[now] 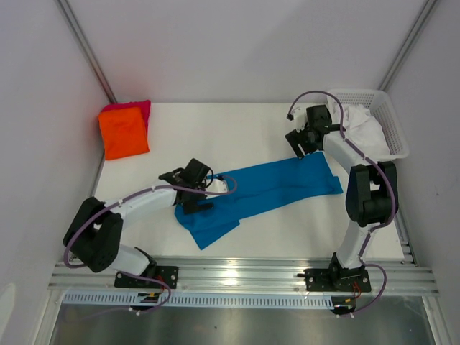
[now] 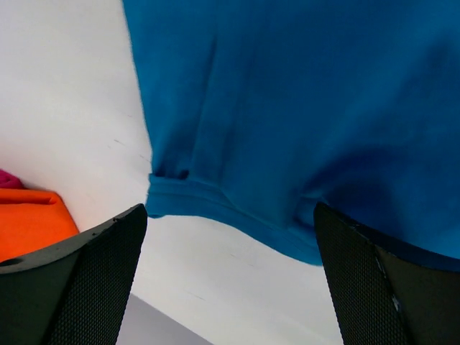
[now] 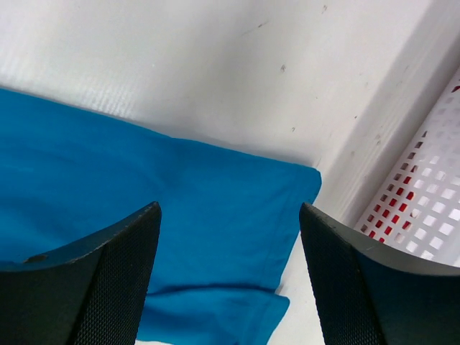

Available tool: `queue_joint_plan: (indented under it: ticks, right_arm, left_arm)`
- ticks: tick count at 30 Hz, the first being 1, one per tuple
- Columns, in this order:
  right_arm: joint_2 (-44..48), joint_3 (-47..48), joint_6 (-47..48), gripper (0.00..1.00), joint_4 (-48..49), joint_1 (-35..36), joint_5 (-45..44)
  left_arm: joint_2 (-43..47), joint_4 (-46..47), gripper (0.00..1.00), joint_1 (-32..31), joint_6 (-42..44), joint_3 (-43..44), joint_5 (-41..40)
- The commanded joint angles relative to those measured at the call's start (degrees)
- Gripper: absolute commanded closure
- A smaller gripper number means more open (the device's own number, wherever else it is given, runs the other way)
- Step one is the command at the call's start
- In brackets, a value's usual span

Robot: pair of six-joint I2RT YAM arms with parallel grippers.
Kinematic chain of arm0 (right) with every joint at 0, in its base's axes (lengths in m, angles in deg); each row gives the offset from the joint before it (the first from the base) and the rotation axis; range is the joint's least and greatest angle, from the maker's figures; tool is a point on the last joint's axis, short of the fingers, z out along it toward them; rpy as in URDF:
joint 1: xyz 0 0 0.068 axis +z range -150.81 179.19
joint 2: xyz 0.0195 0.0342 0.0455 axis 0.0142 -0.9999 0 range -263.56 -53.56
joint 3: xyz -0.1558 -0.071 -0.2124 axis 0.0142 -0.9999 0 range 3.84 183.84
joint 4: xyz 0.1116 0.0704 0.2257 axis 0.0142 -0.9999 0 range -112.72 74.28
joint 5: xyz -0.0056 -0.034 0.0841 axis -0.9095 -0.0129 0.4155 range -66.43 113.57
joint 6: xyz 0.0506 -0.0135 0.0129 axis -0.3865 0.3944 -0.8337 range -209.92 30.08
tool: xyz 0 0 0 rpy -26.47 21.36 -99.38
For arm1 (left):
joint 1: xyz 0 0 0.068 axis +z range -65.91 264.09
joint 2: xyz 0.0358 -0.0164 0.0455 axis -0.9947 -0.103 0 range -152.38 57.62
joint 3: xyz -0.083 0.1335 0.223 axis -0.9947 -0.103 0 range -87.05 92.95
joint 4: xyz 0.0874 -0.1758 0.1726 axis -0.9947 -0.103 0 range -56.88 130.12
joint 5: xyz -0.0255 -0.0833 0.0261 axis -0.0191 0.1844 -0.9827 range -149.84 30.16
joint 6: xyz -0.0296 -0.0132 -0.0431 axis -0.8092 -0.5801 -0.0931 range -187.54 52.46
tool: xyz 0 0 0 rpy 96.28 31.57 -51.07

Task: Fold and stack the t-shirts
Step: Fold the tshirt

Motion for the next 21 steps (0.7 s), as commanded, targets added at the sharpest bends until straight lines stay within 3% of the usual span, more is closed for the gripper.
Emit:
queue_joint_plan:
  ticks: [1,6,21]
  right_arm:
    - [3.1,2.3,-1.6,0.20,-1.8,0.0,1.4]
    - [4.3,2.1,-1.9,0.20,-2.3,0.0,1.3]
    - [7.2,-0.2,-2.1,0.20,-2.6,-0.3,1.6]
  left_arm:
    - [-2.8,9.3,0.01,-0.1,0.4,1.1,-6.6]
    - [-7.6,19.5,0.01,0.7,4.0,2.1,-11.4]
    - [-26.2,25.7,0.02,13.1,11.7,15.1,-12.1]
